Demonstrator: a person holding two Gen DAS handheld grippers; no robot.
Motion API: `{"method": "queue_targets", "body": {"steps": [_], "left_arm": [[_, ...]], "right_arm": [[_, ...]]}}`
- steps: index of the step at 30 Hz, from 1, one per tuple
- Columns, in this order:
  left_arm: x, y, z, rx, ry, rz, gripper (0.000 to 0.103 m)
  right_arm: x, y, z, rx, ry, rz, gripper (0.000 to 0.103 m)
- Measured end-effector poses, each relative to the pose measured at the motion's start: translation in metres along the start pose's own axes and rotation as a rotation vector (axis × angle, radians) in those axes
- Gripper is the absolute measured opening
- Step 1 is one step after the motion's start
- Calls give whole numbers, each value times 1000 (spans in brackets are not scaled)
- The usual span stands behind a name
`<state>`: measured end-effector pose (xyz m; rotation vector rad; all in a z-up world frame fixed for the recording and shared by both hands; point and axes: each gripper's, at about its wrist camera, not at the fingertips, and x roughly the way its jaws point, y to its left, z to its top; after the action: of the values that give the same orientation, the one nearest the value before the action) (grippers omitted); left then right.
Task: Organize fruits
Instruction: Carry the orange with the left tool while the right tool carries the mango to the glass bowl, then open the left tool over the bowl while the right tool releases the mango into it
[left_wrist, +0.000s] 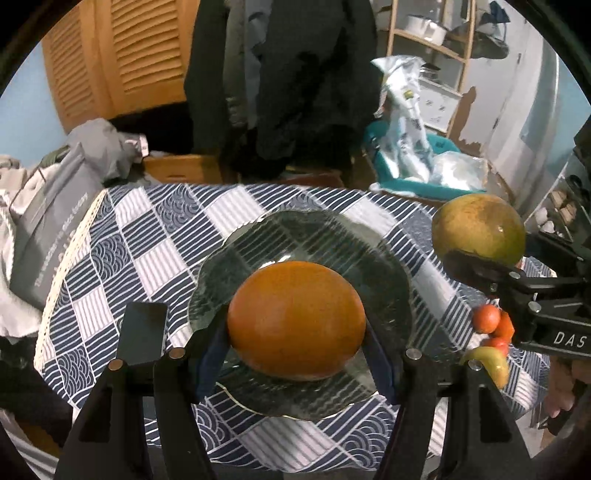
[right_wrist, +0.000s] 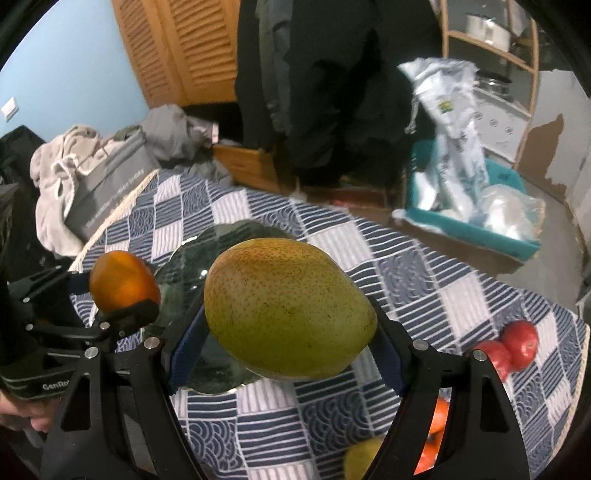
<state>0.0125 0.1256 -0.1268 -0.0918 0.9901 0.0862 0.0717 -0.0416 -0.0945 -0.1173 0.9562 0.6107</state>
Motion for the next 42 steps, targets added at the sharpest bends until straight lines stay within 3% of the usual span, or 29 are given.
{"method": "queue_targets", "body": {"steps": [20,42], "left_arm": [[59,27,-28,-20,171,63,69],[93,29,-46,-50,337,18,70]], "right_arm": [[72,38,-17,-94,181,12,80],[93,38,-28,-129,292,-18,81]]}}
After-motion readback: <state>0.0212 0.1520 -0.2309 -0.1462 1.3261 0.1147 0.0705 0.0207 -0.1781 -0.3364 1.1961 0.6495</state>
